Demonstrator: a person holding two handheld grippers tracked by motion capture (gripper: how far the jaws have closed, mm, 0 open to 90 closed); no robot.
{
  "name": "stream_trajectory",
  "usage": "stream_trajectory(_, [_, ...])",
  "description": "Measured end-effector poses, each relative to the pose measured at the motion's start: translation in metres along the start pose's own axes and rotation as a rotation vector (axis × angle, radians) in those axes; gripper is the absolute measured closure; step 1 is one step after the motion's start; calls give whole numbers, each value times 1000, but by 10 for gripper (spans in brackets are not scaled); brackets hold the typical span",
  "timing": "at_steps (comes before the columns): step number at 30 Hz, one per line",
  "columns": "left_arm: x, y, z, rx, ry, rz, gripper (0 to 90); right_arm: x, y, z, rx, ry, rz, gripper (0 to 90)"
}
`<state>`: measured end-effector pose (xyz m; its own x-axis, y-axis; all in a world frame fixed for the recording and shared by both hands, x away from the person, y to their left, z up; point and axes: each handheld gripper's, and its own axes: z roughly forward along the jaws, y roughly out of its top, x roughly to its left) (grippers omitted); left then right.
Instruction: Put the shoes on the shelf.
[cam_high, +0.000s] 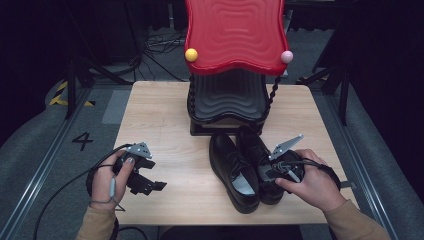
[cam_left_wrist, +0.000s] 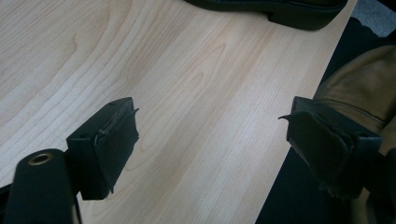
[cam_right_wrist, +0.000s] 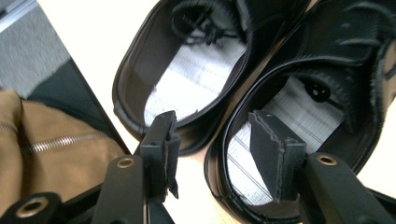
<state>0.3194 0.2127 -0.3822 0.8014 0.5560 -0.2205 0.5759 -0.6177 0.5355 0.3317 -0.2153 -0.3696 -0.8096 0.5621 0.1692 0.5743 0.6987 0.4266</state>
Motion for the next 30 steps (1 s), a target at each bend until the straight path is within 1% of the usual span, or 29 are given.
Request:
stream_trajectory(2, [0,0,0,-3,0,0,170,-1,3,0,-3,3,37,488])
stream_trajectory(5, [0,0,0,1,3,0,170,-4,7,4,7,39,72,472])
stream_trajectory(6, [0,0,0,1,3,0,170,-5,8,7,8,37,85,470])
stream_trajectory(7, [0,0,0,-1,0,-3,170,-5,8,7,8,37,85,470])
stream_trajectory(10, [0,-1,-1,-2,0,1,170,-9,11,15,39,24,138,456])
stream_trajectory(13, [1,-1,-1,0,-1,0,170,-13,12,24,57,16,184,439])
stream_trajectory(14, [0,-1,-1,-2,0,0,170,-14,13,27,59,27,183,435])
stream_trajectory(15, [0,-2,-1,-1,1,1,170,-15,14,32,62,48,194,435])
stream_trajectory(17, [0,-2,-1,-3,0,0,170,-16,14,35,67,47,200,435])
stream_trajectory(18, [0,-1,-2,-3,9,4,170,-18,16,40,71,32,214,435])
stream_trajectory(20, [0,-2,-2,-3,9,2,170,-21,17,44,67,17,232,439])
stream_trajectory(21, [0,-2,-2,-3,9,2,170,-21,17,44,67,17,232,439])
stream_trajectory(22, [0,-2,-2,-2,5,0,170,-23,18,49,69,-1,252,445])
stream_trajectory(25, [0,-2,-2,-3,4,0,170,-24,20,54,78,-8,264,473])
stream_trajectory(28, [0,-2,-2,-2,8,0,170,-25,21,62,99,20,296,538])
stream_trajectory(30, [0,-2,-2,-2,6,1,170,-24,23,64,110,-4,312,561])
